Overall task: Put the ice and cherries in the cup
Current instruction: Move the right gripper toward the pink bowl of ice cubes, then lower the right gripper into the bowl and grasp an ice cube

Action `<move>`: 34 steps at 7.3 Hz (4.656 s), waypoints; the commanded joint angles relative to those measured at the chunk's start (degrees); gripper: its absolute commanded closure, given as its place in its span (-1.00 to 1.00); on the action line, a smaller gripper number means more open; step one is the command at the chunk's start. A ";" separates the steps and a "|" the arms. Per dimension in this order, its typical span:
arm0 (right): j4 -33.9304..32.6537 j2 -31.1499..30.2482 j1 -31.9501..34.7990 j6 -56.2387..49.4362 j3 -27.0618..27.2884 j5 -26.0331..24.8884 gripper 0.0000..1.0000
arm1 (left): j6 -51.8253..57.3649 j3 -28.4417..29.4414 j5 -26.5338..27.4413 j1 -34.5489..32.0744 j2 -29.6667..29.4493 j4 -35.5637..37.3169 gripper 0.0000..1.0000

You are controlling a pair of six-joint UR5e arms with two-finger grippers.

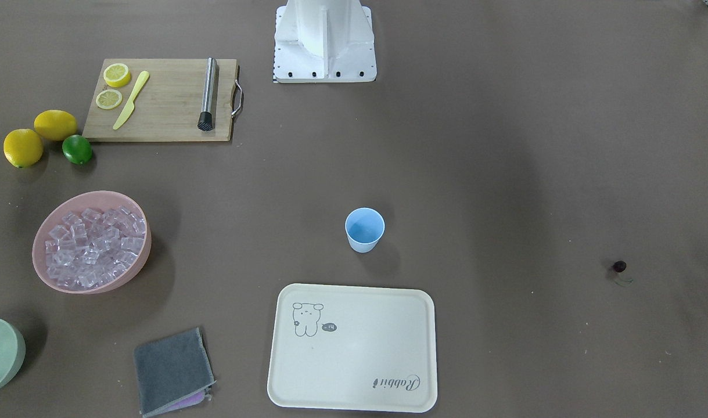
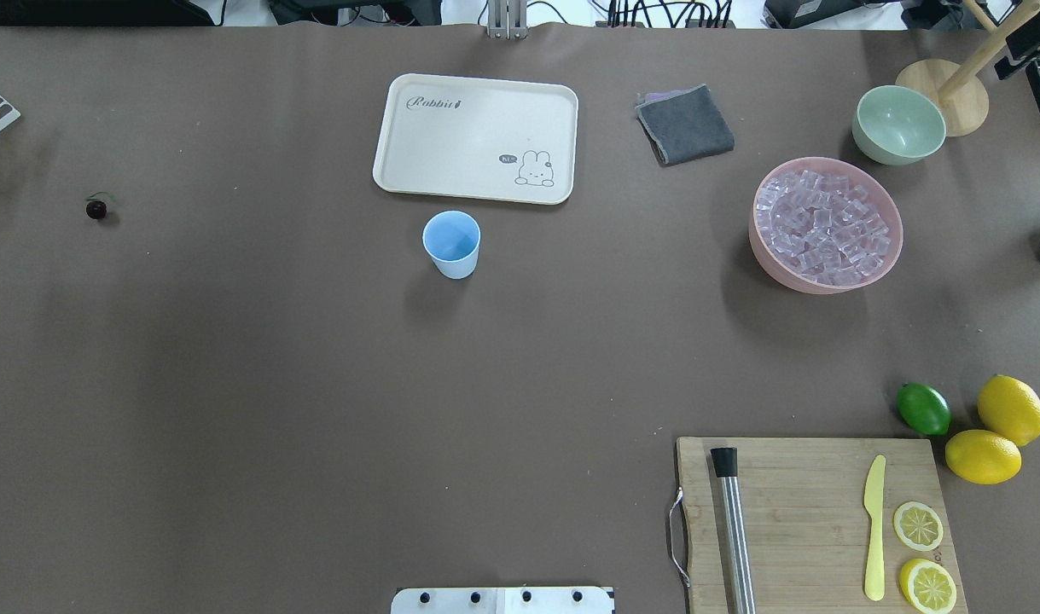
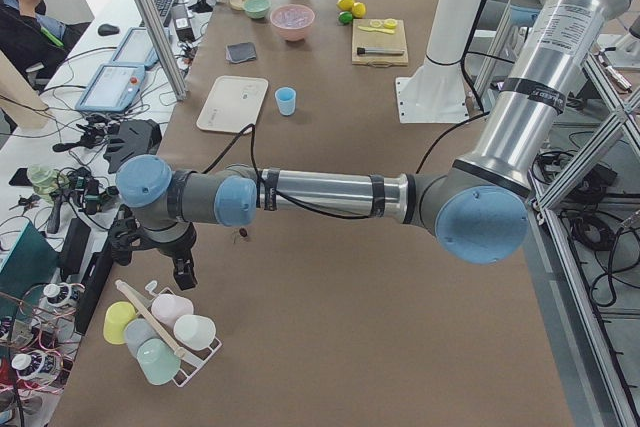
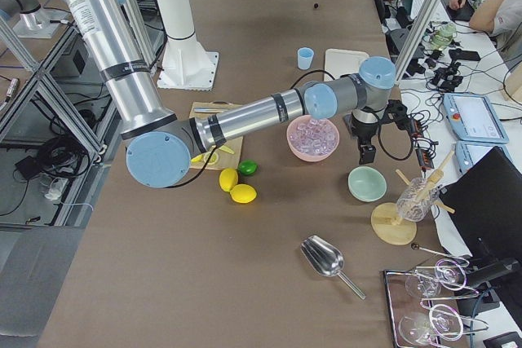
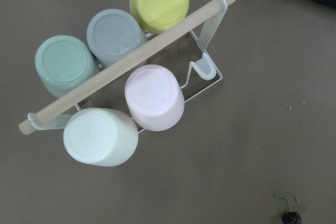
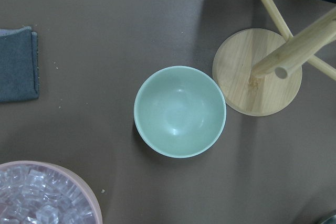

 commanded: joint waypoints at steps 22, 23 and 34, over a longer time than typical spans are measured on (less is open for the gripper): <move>4.10 -7.57 -29.43 1.75 11.38 -26.96 -0.87 | -0.27 -2.02 4.92 -0.98 -1.17 -9.76 -0.96; 4.10 -7.48 -29.87 2.01 11.38 -27.05 -0.85 | -0.27 -2.02 4.92 -0.98 -1.09 -9.76 -0.96; 3.75 -8.09 -32.77 2.46 10.68 -30.29 1.00 | 0.00 -1.75 5.10 -1.06 -0.73 -10.11 -0.96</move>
